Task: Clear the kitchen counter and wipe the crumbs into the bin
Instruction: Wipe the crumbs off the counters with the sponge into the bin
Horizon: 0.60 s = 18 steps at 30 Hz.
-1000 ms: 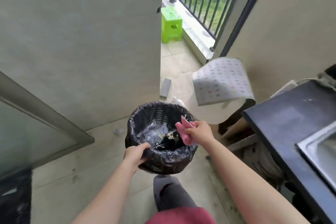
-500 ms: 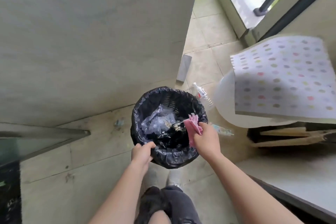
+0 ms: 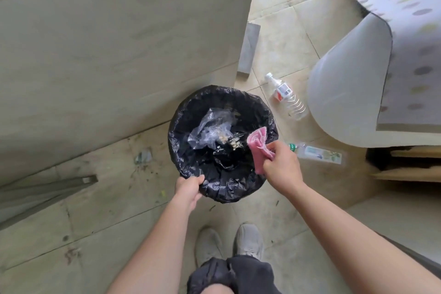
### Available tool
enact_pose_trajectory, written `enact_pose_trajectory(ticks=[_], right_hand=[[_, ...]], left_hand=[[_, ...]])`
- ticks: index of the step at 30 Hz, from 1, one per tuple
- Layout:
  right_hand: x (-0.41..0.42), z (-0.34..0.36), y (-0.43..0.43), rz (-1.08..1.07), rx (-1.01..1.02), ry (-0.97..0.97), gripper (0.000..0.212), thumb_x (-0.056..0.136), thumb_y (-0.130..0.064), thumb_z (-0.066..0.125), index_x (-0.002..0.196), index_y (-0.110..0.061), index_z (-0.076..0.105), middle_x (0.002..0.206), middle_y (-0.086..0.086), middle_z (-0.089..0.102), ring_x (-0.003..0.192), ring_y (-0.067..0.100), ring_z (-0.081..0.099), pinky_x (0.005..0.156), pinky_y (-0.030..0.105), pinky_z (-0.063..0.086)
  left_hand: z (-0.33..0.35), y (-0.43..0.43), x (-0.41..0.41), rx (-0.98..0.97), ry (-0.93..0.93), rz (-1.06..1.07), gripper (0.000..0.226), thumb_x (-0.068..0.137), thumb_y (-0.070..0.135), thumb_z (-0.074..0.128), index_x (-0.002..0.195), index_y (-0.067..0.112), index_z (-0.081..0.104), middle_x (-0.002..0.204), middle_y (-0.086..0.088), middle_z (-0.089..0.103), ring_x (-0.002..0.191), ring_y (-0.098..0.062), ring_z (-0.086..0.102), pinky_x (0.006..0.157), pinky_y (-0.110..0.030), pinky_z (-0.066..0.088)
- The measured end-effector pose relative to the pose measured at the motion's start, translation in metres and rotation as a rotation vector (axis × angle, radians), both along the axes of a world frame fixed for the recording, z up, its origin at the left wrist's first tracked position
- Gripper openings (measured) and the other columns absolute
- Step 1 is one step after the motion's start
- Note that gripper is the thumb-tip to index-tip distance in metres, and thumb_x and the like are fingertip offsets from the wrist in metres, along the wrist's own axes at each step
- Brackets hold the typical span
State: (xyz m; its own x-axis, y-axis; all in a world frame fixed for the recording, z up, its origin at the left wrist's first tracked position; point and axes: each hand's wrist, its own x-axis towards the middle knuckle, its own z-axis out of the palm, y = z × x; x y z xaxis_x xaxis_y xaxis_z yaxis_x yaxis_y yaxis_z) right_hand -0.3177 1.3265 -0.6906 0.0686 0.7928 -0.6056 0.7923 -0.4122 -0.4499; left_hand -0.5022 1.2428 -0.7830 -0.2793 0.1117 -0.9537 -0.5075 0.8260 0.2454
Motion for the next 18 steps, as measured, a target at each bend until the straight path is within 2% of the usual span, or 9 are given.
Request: enact_pose_trajectory(ticks=[3,5,7,9,12,16,18], right_hand=[[-0.001,0.001,0.002,-0.010,-0.023,0.007,0.018,0.075,-0.005,0.051,0.089,-0.016,0.055,0.086,0.003,0.058,0.080,0.025,0.052,0.065,0.031,0.035],[-0.002,0.013,0.001,-0.017,-0.024,0.019,0.020,0.075,-0.004,0.051,0.089,-0.018,0.054,0.085,0.002,0.057,0.080,0.024,0.052,0.064,0.031,0.035],[-0.003,0.033,-0.001,-0.027,-0.027,0.028,0.024,0.076,-0.003,0.050,0.093,-0.018,0.055,0.085,0.000,0.055,0.081,0.023,0.052,0.065,0.031,0.036],[-0.002,0.068,-0.005,-0.040,-0.024,0.050,0.023,0.075,-0.003,0.050,0.091,-0.019,0.055,0.081,-0.002,0.055,0.077,0.020,0.052,0.063,0.031,0.037],[0.002,0.127,-0.016,-0.053,-0.021,0.075,0.022,0.076,-0.003,0.050,0.089,-0.019,0.057,0.078,-0.002,0.058,0.075,0.019,0.056,0.056,0.028,0.038],[0.013,0.228,-0.039,-0.078,-0.011,0.124,0.020,0.076,-0.003,0.052,0.085,-0.019,0.060,0.077,-0.002,0.062,0.069,0.011,0.056,0.051,0.023,0.039],[0.024,0.287,-0.057,-0.088,-0.032,0.141,0.018,0.073,-0.004,0.056,0.083,-0.018,0.062,0.072,-0.003,0.063,0.066,0.009,0.057,0.052,0.022,0.042]], left_hand=[[0.007,0.007,-0.004,-0.019,0.025,-0.152,0.039,0.091,0.009,0.058,0.127,0.004,0.044,0.128,-0.013,0.056,0.110,-0.029,0.059,0.075,-0.035,0.052],[0.027,0.013,-0.004,-0.044,0.097,-0.304,0.051,0.090,0.018,0.060,0.133,0.006,0.037,0.130,-0.010,0.052,0.101,-0.025,0.059,0.078,-0.035,0.052],[0.054,0.015,-0.002,-0.057,0.244,-0.475,0.058,0.089,0.018,0.059,0.138,0.004,0.030,0.124,-0.012,0.053,0.094,-0.027,0.056,0.083,-0.036,0.048],[0.097,0.016,0.001,-0.012,0.352,-0.672,0.059,0.090,0.016,0.054,0.141,0.006,0.027,0.117,-0.012,0.056,0.098,-0.030,0.056,0.082,-0.036,0.045],[0.168,0.016,0.013,0.117,0.370,-0.893,0.051,0.091,0.020,0.052,0.138,0.011,0.035,0.123,-0.008,0.053,0.104,-0.024,0.053,0.084,-0.030,0.042],[0.283,0.014,0.032,0.267,0.342,-0.979,0.039,0.091,0.024,0.052,0.129,0.015,0.047,0.118,-0.002,0.056,0.107,-0.019,0.051,0.088,-0.029,0.042],[0.345,0.007,0.045,0.344,0.336,-1.011,0.037,0.091,0.026,0.052,0.126,0.015,0.049,0.115,0.000,0.058,0.101,-0.016,0.051,0.085,-0.027,0.041]])
